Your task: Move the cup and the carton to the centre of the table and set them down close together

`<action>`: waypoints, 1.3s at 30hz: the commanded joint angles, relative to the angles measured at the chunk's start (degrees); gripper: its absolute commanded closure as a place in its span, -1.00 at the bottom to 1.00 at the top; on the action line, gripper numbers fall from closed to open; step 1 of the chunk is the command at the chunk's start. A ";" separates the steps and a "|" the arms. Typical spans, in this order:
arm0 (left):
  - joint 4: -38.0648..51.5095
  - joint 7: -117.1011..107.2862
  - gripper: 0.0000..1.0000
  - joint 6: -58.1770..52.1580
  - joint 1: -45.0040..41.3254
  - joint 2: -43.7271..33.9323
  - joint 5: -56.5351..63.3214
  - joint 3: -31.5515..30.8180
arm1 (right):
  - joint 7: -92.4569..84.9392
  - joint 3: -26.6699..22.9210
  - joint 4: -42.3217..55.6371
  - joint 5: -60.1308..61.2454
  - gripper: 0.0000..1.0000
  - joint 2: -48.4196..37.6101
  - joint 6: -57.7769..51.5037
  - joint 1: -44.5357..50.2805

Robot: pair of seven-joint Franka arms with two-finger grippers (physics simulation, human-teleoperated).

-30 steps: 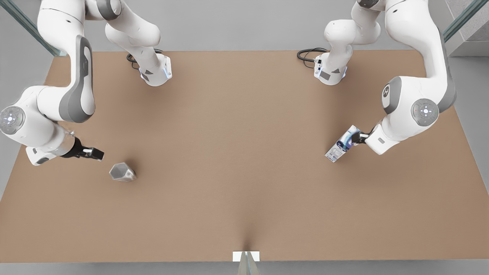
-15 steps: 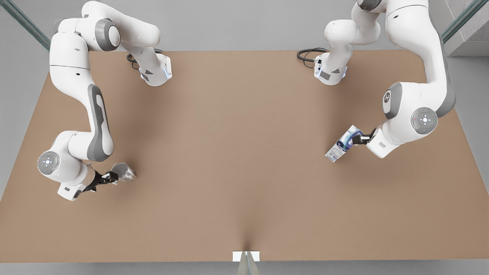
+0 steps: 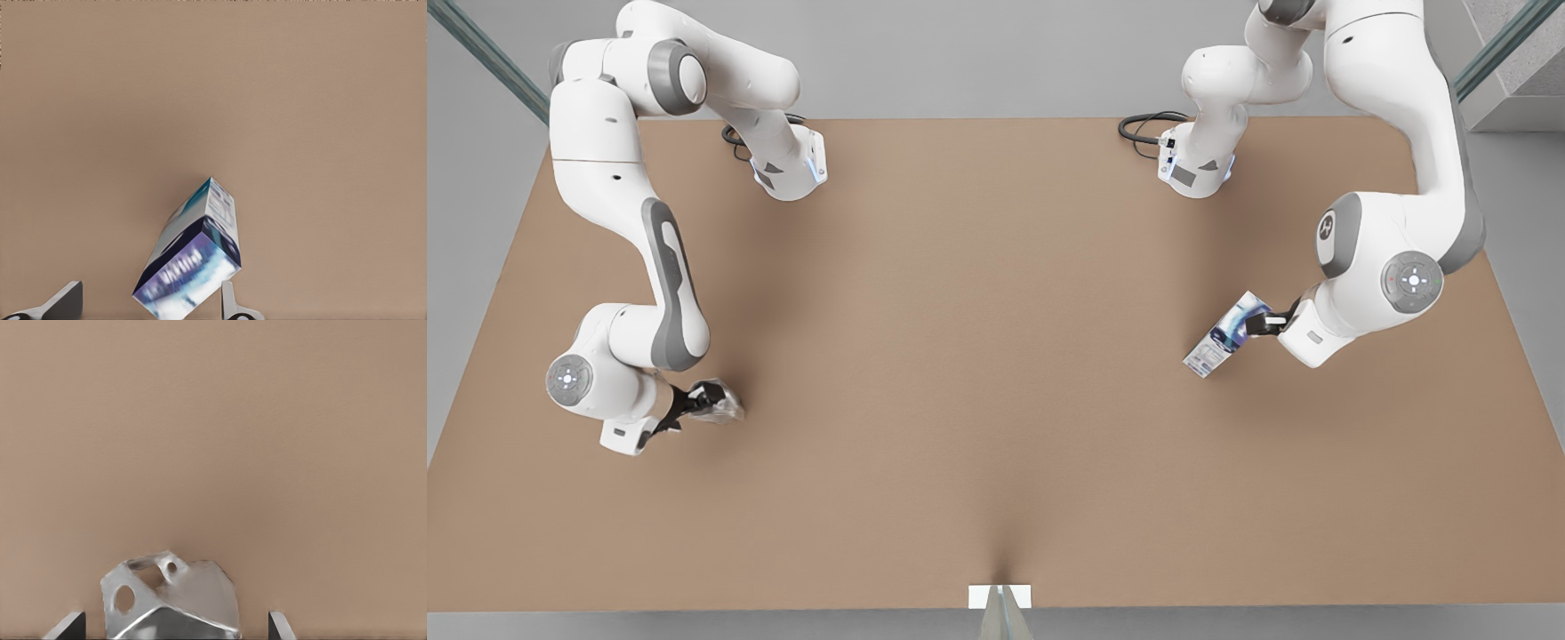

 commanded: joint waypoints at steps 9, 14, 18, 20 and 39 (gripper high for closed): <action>0.00 -0.79 -1.00 0.00 -0.27 -0.08 0.01 0.00 | -1.97 -0.22 -2.02 -0.17 -1.00 0.18 0.88 -0.01; 0.09 -0.97 -1.00 0.09 -0.44 -0.70 -0.08 0.00 | -2.06 -0.13 -2.20 -0.17 -1.00 -0.79 0.26 -0.01; 0.09 -1.05 -1.00 0.09 -0.36 -0.70 -0.43 0.00 | -2.06 -0.13 -2.81 -0.26 -1.00 -1.84 -0.53 -0.10; 0.09 -1.05 -1.00 0.09 -0.44 -0.61 -0.43 0.00 | -2.33 -0.22 -1.94 -0.17 -1.00 -2.90 -2.46 -0.10; 0.00 -1.32 -1.00 0.09 -0.44 -0.44 -0.43 0.00 | -0.13 -5.31 -19.78 -0.44 -1.00 -8.96 12.66 6.40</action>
